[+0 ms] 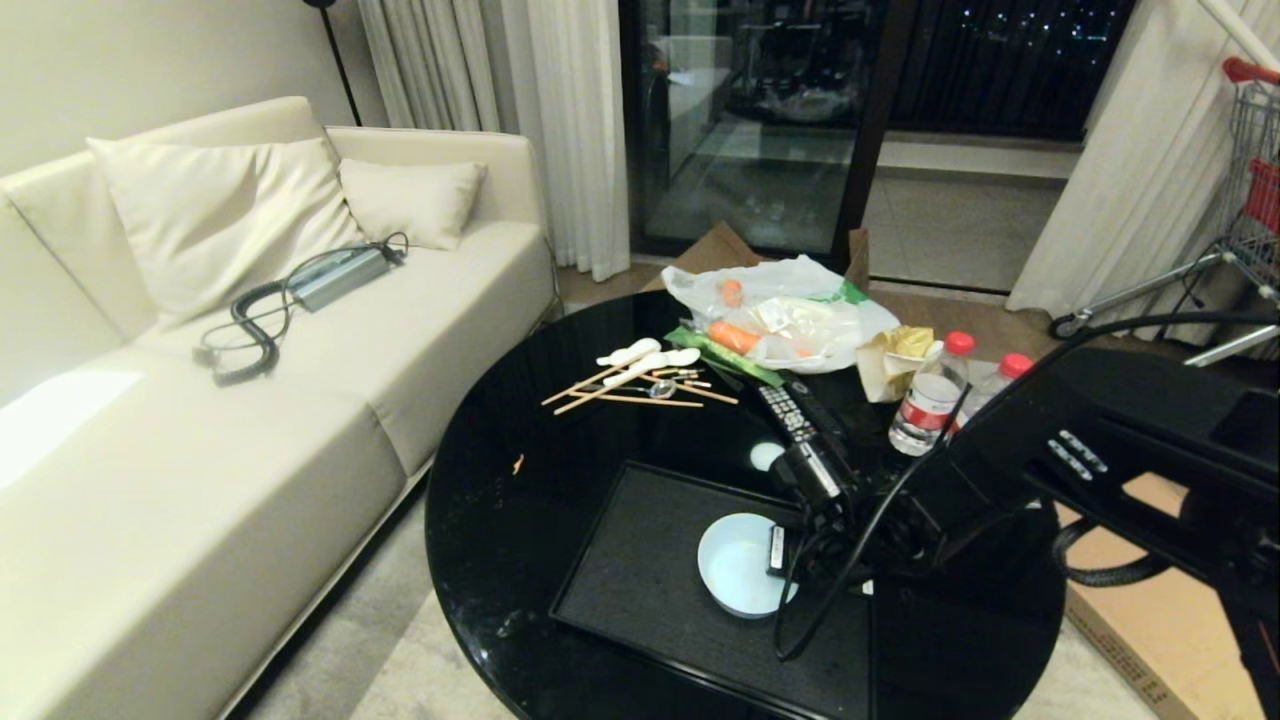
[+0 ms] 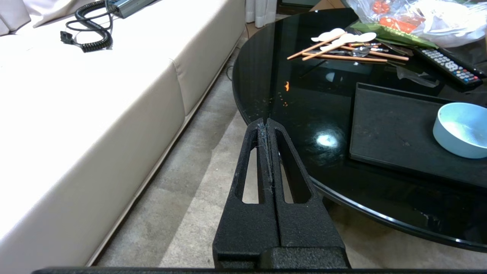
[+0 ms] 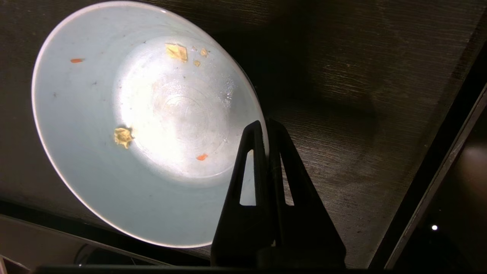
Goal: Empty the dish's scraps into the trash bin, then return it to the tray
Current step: Put the bowl back to the table
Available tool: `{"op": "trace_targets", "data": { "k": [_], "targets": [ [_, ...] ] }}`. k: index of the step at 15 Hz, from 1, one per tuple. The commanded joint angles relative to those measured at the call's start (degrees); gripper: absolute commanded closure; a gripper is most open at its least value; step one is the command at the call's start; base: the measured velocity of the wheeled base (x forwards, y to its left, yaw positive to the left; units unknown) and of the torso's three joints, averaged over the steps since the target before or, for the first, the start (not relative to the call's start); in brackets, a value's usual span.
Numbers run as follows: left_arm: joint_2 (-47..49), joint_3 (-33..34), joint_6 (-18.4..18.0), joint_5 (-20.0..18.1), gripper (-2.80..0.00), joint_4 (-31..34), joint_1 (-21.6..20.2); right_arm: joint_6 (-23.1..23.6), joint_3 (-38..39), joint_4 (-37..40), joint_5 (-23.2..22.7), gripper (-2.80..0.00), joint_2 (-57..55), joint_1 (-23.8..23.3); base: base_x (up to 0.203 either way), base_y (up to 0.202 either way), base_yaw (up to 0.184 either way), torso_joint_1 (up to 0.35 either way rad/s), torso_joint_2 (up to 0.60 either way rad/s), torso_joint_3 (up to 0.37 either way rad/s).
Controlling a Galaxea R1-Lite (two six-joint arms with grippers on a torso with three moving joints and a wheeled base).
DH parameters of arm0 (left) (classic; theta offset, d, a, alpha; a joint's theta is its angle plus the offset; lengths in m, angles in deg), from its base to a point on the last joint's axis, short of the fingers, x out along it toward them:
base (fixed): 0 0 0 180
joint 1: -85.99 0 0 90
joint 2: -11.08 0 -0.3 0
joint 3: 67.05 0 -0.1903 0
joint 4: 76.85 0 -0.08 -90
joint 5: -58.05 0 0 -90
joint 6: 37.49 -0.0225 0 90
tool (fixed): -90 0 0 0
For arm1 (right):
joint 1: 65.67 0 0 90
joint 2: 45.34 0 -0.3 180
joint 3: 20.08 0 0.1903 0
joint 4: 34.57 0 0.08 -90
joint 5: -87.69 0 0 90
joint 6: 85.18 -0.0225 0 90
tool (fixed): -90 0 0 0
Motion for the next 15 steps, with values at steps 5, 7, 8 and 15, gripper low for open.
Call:
{"op": "trace_targets", "data": {
  "k": [5,7,8,15],
  "targets": [
    [0.0,0.0,0.0,0.0,0.00,0.0,0.0,-0.1,0.1,0.0,0.2,-2.80,-0.1,-0.1,0.000,0.000,0.000,0.000,0.00,0.000],
    [0.0,0.0,0.0,0.0,0.00,0.0,0.0,-0.1,0.0,-0.1,0.2,-2.80,-0.1,-0.1,0.000,0.000,0.000,0.000,0.00,0.000],
    [0.0,0.0,0.0,0.0,0.00,0.0,0.0,-0.1,0.0,-0.1,0.3,-2.80,0.1,-0.1,0.000,0.000,0.000,0.000,0.00,0.000],
    [0.0,0.0,0.0,0.0,0.00,0.0,0.0,0.4,0.2,0.0,0.4,-2.80,5.1,-0.1,0.000,0.000,0.000,0.000,0.00,0.000]
  ]
}}
